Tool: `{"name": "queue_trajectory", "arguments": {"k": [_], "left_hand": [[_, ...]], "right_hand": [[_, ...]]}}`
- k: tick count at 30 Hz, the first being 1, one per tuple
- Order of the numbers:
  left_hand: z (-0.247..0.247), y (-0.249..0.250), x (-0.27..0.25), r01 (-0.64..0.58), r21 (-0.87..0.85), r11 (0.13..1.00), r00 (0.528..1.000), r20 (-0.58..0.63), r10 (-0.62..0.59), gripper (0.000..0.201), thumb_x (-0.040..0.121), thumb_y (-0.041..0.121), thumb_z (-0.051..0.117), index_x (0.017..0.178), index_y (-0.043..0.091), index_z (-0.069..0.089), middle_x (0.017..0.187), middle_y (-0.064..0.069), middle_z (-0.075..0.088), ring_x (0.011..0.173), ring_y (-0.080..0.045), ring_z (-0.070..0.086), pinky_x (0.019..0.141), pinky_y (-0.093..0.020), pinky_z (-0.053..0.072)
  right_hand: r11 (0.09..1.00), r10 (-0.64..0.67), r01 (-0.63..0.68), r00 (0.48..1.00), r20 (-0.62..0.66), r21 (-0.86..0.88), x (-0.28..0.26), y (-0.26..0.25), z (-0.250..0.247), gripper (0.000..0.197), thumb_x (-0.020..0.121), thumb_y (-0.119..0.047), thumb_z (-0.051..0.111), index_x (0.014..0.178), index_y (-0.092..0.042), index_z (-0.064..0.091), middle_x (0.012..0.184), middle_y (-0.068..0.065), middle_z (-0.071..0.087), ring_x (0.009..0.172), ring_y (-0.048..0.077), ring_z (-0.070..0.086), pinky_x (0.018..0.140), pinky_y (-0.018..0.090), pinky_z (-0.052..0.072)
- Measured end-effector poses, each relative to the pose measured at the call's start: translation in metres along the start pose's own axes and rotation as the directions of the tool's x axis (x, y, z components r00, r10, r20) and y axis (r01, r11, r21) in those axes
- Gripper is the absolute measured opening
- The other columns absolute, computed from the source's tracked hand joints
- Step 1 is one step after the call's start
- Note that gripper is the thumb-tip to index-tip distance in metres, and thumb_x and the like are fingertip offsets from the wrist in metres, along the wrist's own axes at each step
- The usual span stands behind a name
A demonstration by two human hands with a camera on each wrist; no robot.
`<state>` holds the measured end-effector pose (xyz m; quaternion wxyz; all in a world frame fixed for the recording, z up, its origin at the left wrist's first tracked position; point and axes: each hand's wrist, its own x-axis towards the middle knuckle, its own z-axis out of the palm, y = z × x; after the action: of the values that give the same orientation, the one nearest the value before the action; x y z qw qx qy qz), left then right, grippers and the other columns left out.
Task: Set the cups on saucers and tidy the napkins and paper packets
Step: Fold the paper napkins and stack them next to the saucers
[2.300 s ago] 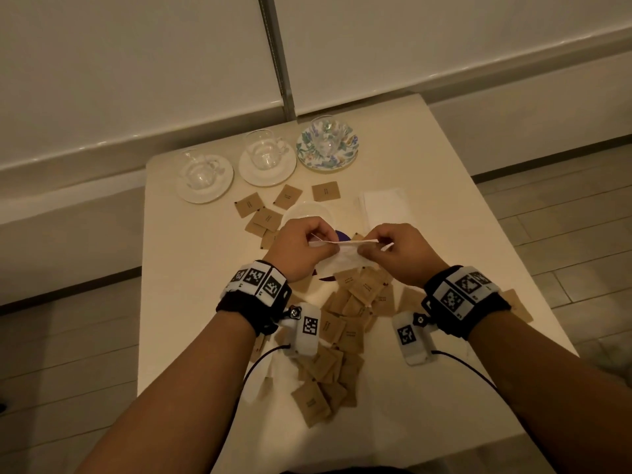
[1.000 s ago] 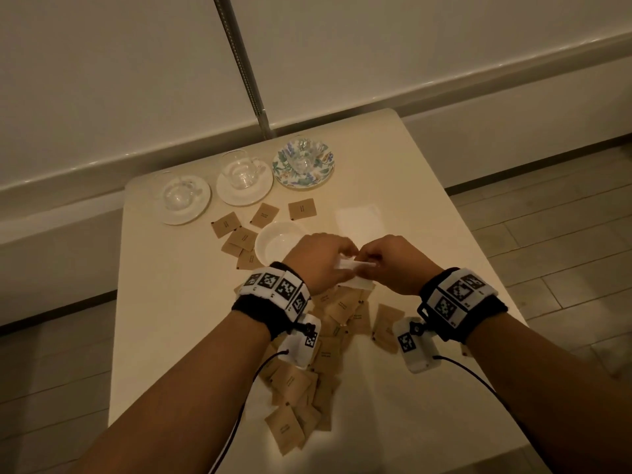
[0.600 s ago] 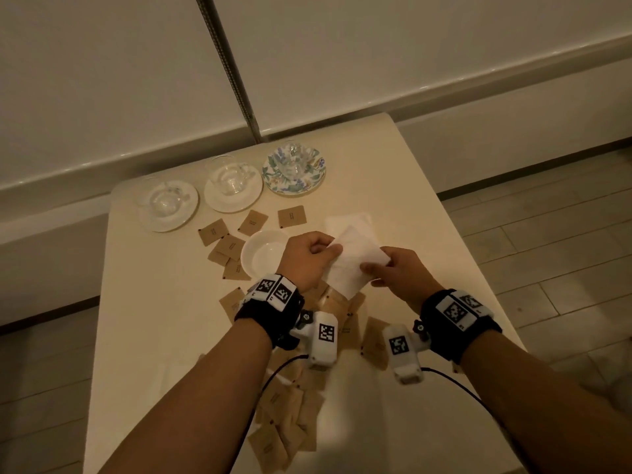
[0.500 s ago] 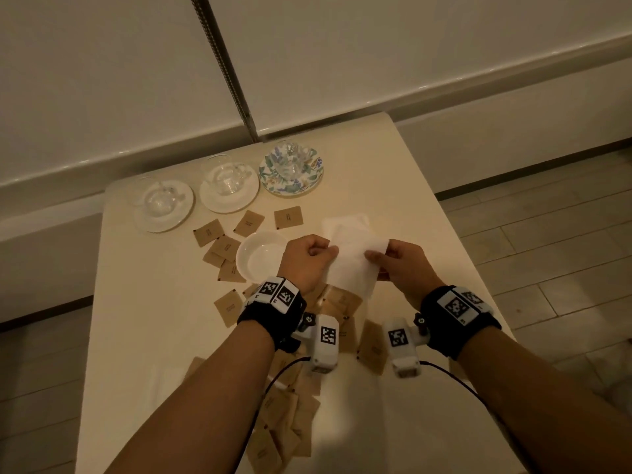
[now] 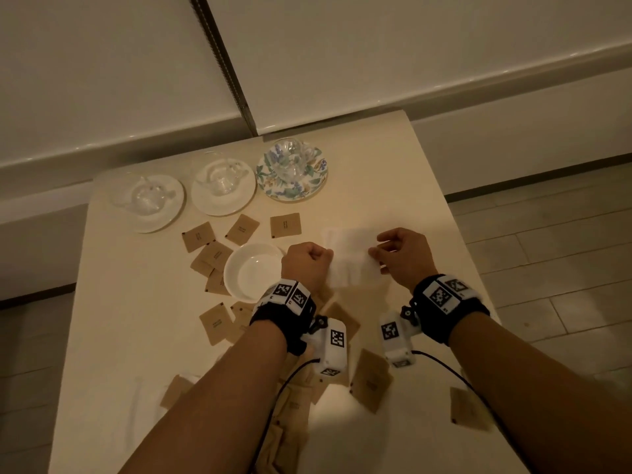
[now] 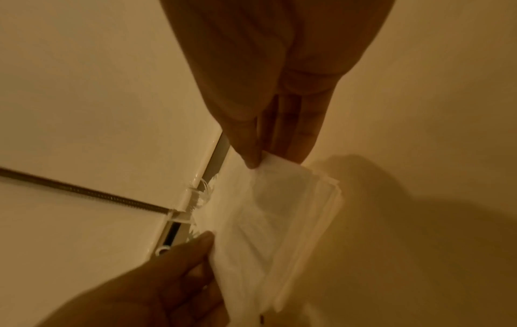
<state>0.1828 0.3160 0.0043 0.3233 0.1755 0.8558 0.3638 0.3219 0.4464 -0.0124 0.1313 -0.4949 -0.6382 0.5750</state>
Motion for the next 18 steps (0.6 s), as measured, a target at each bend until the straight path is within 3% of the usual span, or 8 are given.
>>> {"name": "queue_trajectory", "arguments": {"k": [5,10,16,18], "left_hand": [[0.006,0.005,0.014,0.033,0.120,0.992,0.999,-0.024,-0.031,0.017,0.089,0.028,0.065,0.072,0.024,0.062,0.079,0.003,0.067,0.081,-0.017,0.063,0.074,-0.024,0.046],[0.013,0.005,0.019,0.026,0.241,0.970,0.999,-0.044,-0.016,0.023,0.091,0.028,0.064,0.069,0.024,0.057,0.077,0.005,0.061,0.077,-0.016,0.058,0.073,-0.024,0.045],[0.013,0.003,0.018,0.045,0.223,0.974,0.997,-0.071,-0.030,0.014,0.092,0.028,0.064,0.097,0.016,0.058,0.095,-0.001,0.062,0.093,-0.022,0.060,0.081,-0.031,0.047],[0.015,0.005,0.014,-0.048,0.199,0.979,0.994,-0.091,0.067,0.020,0.090,0.020,0.064,0.106,0.017,0.052,0.108,-0.004,0.056,0.095,-0.022,0.056,0.085,-0.035,0.048]], "right_hand": [[0.994,0.000,-0.005,0.999,-0.038,-0.113,0.017,0.009,0.008,0.022,0.077,-0.015,0.082,0.090,-0.017,0.064,0.076,0.000,0.069,0.060,0.017,0.067,0.053,0.027,0.057],[0.985,-0.027,0.021,0.999,-0.030,-0.172,0.023,0.012,0.008,0.020,0.077,-0.018,0.082,0.087,-0.018,0.065,0.076,-0.001,0.068,0.059,0.015,0.066,0.057,0.028,0.057],[0.975,-0.046,0.043,0.999,-0.010,-0.217,0.024,0.011,0.009,0.022,0.078,-0.023,0.081,0.090,-0.017,0.065,0.077,-0.003,0.066,0.068,0.013,0.064,0.066,0.030,0.056],[0.957,-0.097,0.088,0.995,-0.021,-0.277,0.023,0.010,0.008,0.024,0.079,-0.025,0.080,0.094,-0.019,0.063,0.078,-0.005,0.064,0.071,0.011,0.060,0.067,0.026,0.052]]}}
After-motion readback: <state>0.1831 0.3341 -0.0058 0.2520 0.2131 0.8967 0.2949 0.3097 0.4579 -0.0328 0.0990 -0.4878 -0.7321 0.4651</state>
